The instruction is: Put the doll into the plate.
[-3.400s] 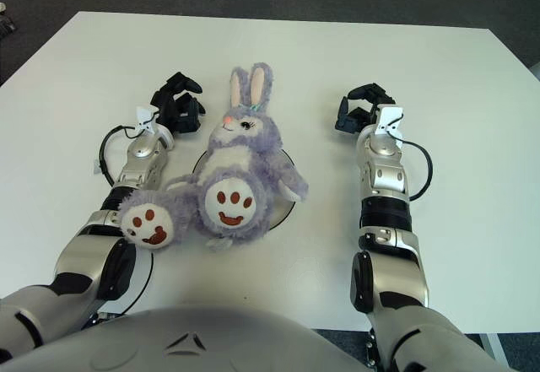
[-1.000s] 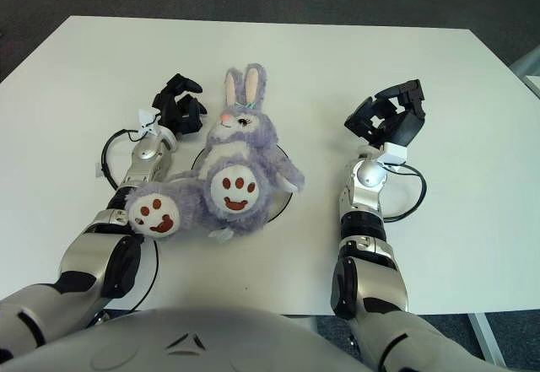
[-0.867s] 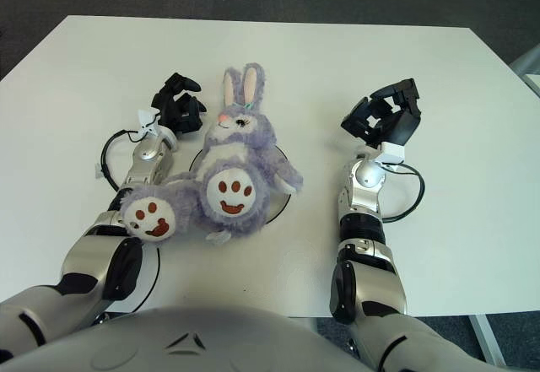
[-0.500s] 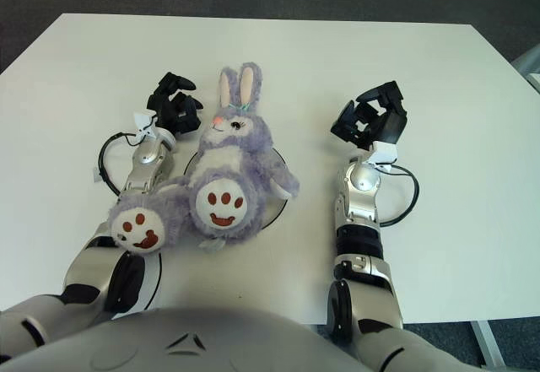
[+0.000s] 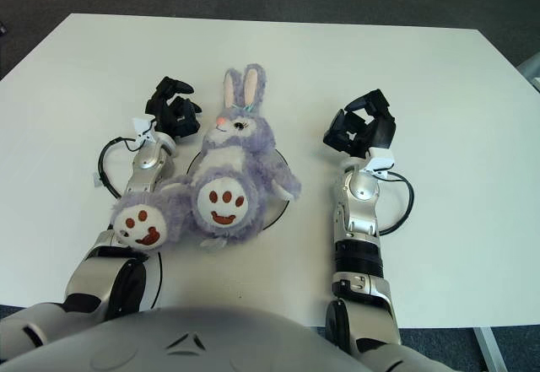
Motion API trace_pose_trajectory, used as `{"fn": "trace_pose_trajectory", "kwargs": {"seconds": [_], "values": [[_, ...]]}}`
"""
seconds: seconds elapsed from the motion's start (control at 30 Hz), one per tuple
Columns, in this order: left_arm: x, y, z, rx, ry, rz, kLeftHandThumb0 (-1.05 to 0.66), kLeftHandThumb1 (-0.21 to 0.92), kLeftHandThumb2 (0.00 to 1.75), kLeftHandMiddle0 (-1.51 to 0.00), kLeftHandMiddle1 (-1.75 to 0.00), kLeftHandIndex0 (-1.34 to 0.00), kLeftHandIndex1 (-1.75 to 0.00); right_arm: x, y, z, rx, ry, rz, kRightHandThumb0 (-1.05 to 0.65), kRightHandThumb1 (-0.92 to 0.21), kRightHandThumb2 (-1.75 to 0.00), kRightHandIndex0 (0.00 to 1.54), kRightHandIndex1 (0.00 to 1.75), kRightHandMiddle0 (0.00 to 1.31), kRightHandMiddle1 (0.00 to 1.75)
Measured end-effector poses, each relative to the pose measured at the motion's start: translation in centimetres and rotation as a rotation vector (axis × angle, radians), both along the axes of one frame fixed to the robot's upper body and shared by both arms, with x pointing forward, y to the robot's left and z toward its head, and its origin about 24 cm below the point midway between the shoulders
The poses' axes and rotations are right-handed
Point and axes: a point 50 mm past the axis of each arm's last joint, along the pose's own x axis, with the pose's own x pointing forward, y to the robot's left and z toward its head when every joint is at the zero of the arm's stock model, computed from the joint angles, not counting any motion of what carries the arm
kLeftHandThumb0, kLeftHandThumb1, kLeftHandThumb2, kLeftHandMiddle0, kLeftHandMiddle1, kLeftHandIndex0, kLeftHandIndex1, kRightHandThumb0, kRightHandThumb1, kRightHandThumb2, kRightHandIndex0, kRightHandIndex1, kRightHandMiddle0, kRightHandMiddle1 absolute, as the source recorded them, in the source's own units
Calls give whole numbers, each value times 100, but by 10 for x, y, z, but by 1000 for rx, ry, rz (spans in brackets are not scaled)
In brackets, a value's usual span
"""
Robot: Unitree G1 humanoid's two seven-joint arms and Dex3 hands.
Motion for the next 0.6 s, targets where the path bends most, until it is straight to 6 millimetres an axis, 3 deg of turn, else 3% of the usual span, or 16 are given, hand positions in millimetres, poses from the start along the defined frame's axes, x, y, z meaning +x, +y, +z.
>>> {"fn": "trace_pose_trajectory", "kwargs": {"seconds": [0.6], "values": [[-1,0,1,14,-8,1,-1,31,134,-51,-175,-49,-175,-2,0,-1,-4,50,5,-52,-24,-141,132,175,68,175]]}}
